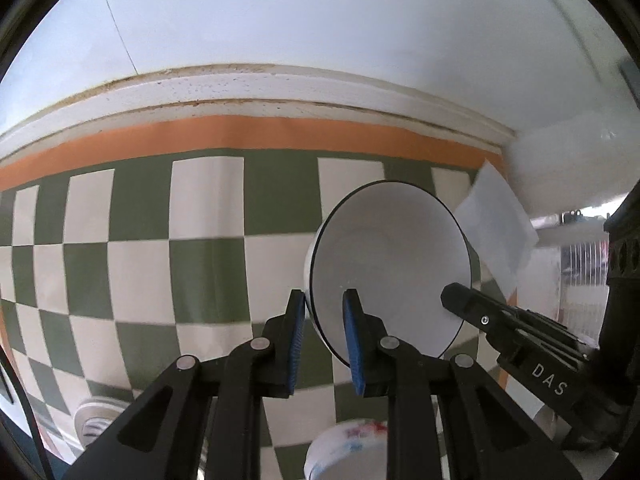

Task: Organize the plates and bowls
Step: 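Lower the nested bowls into the plain white bowl with both grippers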

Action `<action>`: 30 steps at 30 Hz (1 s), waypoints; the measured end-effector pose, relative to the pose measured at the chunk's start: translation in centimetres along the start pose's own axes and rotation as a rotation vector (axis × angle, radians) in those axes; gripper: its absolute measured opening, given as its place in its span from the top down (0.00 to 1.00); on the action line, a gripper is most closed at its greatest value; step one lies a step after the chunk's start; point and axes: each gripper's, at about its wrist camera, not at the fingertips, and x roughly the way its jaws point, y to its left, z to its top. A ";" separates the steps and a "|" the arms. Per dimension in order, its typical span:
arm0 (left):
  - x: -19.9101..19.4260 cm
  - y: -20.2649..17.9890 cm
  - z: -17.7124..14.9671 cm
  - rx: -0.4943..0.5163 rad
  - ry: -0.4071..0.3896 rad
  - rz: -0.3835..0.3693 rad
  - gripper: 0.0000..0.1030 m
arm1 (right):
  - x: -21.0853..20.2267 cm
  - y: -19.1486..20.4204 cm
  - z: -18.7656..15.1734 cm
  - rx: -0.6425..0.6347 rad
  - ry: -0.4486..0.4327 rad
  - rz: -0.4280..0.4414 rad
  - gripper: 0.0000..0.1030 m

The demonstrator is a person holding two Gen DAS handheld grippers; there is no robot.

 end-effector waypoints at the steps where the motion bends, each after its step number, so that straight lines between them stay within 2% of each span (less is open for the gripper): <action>1: -0.5 -0.2 -0.8 0.000 -0.004 -0.003 0.83 | -0.5 0.0 -0.6 0.000 -0.004 0.000 0.90; 13: -4.5 -2.9 -8.9 0.095 -0.016 -0.030 0.83 | -7.5 0.0 -10.4 -0.001 -0.080 -0.006 0.89; 18: -5.2 -3.1 -12.4 0.116 0.012 -0.061 0.83 | -9.8 -0.3 -14.8 0.006 -0.108 -0.014 0.89; 23: -5.2 -3.1 -15.1 0.150 0.035 -0.058 0.83 | -10.3 -1.2 -18.6 0.023 -0.113 -0.002 0.89; 30: -2.4 -2.7 -17.2 0.170 0.082 -0.034 0.83 | -8.0 -2.5 -22.7 0.060 -0.064 0.008 0.89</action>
